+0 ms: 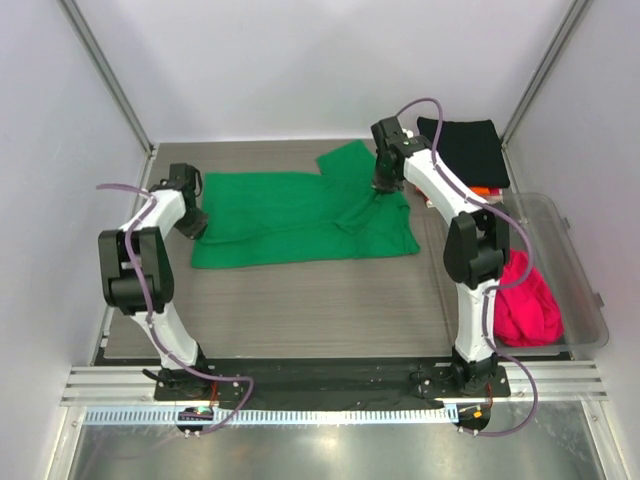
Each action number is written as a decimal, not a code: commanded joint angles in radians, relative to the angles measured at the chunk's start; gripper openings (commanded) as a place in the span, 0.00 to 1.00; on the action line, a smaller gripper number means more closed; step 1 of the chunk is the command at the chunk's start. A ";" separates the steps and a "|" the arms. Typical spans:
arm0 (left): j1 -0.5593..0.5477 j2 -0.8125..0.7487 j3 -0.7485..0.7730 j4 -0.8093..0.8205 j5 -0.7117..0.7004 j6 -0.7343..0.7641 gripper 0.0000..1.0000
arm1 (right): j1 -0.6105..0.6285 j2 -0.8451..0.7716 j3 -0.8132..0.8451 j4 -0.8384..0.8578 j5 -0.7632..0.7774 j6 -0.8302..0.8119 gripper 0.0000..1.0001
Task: Fold and stack the t-shirts
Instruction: Fold the tshirt
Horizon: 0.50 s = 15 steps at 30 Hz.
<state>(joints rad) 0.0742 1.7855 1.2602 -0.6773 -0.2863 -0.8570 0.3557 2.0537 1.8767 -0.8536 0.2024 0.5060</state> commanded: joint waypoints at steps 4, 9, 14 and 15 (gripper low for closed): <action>0.047 0.080 0.195 -0.073 0.116 0.058 0.60 | -0.047 0.234 0.382 -0.125 -0.017 -0.017 0.71; 0.050 -0.078 0.124 -0.084 0.093 0.081 0.87 | -0.049 0.098 0.257 -0.126 -0.010 -0.020 0.77; 0.058 -0.283 -0.132 -0.021 0.111 0.062 0.85 | -0.049 -0.273 -0.326 0.097 -0.073 0.031 0.75; 0.061 -0.307 -0.171 -0.005 0.117 0.058 0.84 | -0.049 -0.311 -0.393 0.119 -0.083 0.048 0.74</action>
<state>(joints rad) 0.1226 1.5654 1.2037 -0.6994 -0.1936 -0.7998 0.3000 1.9289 1.6650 -0.8337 0.1581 0.5129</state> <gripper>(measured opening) 0.850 0.747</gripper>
